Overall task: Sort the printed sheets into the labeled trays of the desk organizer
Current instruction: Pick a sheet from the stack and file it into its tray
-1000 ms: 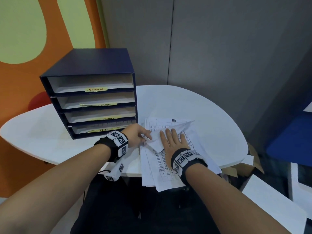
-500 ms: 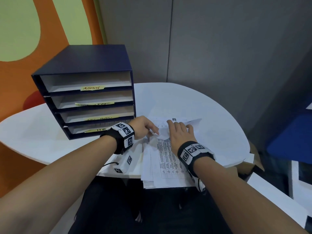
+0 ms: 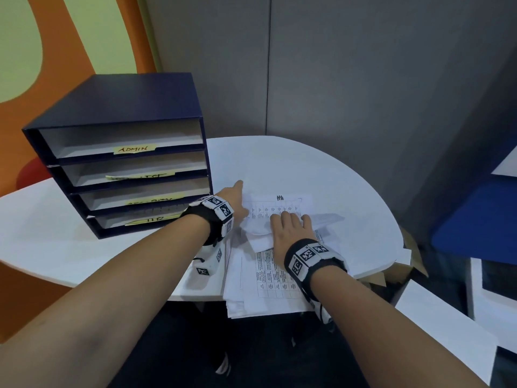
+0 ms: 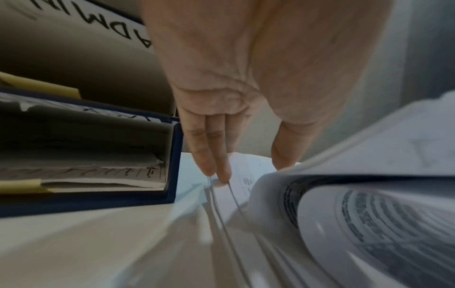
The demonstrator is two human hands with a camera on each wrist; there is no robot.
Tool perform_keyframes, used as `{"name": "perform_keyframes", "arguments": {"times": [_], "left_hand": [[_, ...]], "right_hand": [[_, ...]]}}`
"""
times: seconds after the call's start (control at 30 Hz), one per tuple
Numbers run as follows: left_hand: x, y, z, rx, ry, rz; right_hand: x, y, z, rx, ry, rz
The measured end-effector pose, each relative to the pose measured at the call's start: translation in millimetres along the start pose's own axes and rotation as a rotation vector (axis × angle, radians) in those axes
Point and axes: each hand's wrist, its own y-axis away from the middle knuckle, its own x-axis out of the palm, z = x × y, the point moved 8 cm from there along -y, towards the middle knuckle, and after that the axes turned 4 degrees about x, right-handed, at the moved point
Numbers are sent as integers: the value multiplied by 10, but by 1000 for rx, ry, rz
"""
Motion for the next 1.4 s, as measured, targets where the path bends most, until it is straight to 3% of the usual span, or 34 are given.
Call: {"name": "perform_keyframes", "arguments": {"times": [0.23,0.57,0.77,0.97,1.17,1.4], "left_hand": [[-192,-30,-5,40,-83,-189],[-210,179,-78,111,-33,-210],[124,428,-15,242,90,-1],[81,482,-2,230,90,-11],[-274,498,-121,212,107,-197],[-620,487,-173,133,169,-399]], "right_hand": [[83,38,1,-10,9,-3],[97,74,8,-4,26,17],[191,107,3,28,10,106],[225,130,10,57,57,179],[247,131,81,12,185,252],[164,144,109,-50,229,226]]}}
